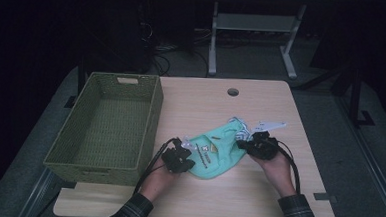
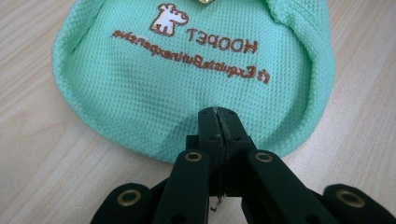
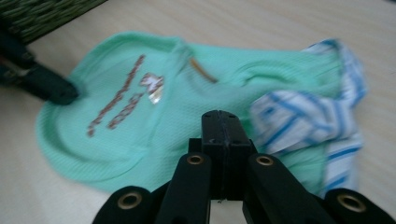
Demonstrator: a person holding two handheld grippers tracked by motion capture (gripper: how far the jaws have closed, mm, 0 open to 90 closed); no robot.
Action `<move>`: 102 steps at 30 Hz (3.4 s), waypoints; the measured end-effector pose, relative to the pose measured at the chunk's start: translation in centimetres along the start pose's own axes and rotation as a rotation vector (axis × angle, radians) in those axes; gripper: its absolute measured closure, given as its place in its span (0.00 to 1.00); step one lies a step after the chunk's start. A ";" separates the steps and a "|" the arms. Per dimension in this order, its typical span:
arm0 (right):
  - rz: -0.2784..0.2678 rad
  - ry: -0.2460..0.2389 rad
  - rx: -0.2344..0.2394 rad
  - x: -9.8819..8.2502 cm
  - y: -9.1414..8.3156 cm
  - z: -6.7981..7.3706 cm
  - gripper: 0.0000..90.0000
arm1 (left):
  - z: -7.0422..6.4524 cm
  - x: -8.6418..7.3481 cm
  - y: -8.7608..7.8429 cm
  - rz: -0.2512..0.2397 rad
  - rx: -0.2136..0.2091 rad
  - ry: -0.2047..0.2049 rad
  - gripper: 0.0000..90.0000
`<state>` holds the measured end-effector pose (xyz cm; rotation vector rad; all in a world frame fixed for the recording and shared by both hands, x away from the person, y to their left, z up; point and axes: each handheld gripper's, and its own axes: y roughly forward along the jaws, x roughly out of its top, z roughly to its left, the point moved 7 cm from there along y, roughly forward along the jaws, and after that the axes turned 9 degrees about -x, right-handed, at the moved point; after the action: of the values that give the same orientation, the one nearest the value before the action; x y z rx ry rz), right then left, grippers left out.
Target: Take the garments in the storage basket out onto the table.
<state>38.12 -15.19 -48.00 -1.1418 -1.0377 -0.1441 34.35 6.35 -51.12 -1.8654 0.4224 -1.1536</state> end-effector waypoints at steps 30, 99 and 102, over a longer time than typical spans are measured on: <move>0.085 -0.066 0.074 -3.4 2.3 4.7 1.00 | 7.2 10.9 2.9 -0.095 0.024 -0.021 0.99; 0.100 0.044 -0.036 2.2 4.5 -4.7 0.87 | -2.4 3.5 2.0 -0.046 -0.113 0.092 0.76; 0.118 0.046 -0.041 2.0 5.2 -4.9 0.89 | -2.3 3.4 2.0 -0.028 -0.103 0.103 0.83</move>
<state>45.21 -15.89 -50.20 -1.2282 -0.9277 -0.0980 34.48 1.82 -50.47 -1.9107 0.5230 -1.2719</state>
